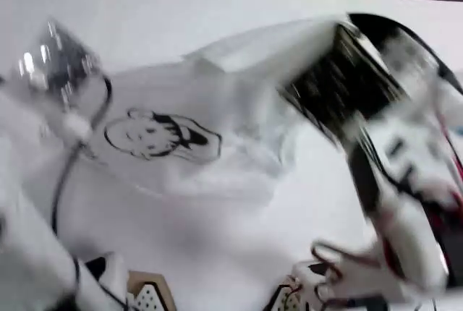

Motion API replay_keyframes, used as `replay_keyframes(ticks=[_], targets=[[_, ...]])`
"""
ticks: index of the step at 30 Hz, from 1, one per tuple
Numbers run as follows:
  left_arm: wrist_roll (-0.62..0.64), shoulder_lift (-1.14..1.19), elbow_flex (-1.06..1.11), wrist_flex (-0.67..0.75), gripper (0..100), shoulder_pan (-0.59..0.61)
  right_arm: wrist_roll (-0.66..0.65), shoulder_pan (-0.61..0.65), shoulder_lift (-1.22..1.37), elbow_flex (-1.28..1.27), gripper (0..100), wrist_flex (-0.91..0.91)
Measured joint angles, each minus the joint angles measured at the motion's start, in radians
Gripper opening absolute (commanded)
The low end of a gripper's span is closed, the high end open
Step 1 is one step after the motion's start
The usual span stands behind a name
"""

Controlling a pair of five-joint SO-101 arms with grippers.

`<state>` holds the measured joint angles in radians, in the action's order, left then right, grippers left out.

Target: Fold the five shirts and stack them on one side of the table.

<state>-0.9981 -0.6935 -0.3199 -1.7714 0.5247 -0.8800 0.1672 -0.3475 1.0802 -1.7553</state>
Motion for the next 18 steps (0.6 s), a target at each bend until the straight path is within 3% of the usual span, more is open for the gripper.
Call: replay_keyframes(ticks=[5,13,18], targets=[[0.002,-0.198,0.181,0.000,2,0.003,0.000,-0.006,-0.150,-0.160,2.0,0.000],[0.002,-0.222,0.238,0.021,2,0.003,0.000,-0.008,-0.232,-0.293,2.0,0.002],[-0.002,-0.141,0.307,0.121,2,0.003,0.000,-0.008,-0.160,-0.374,2.0,0.064]])
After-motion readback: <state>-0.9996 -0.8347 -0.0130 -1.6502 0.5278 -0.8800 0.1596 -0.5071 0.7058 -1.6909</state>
